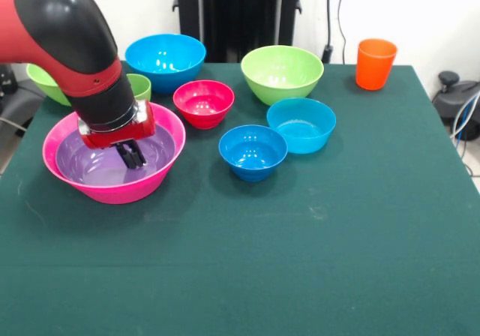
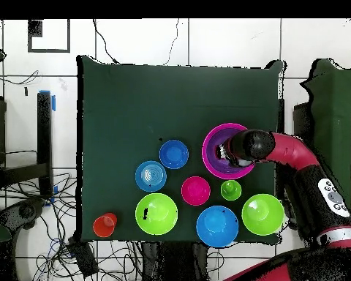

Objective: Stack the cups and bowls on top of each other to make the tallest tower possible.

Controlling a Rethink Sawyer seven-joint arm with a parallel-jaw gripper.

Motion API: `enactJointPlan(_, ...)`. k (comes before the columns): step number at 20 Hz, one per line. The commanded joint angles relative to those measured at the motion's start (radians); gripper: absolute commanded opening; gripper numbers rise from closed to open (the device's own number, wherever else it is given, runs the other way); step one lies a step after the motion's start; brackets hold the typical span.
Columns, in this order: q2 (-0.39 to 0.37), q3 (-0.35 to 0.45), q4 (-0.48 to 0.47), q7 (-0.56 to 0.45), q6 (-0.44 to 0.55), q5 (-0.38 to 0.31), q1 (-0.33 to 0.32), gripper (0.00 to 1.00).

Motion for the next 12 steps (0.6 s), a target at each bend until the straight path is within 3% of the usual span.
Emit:
enactJointPlan(1,0.012,-0.077,-0.013,0.117,-0.083,-0.024,0.079,0.00)
enactJointPlan(6,-0.128,-0.089,0.048,0.158,0.001,0.028,0.123,0.00)
enactJointPlan(12,-0.238,-0.136,0.100,0.203,0.055,0.086,0.175,0.00)
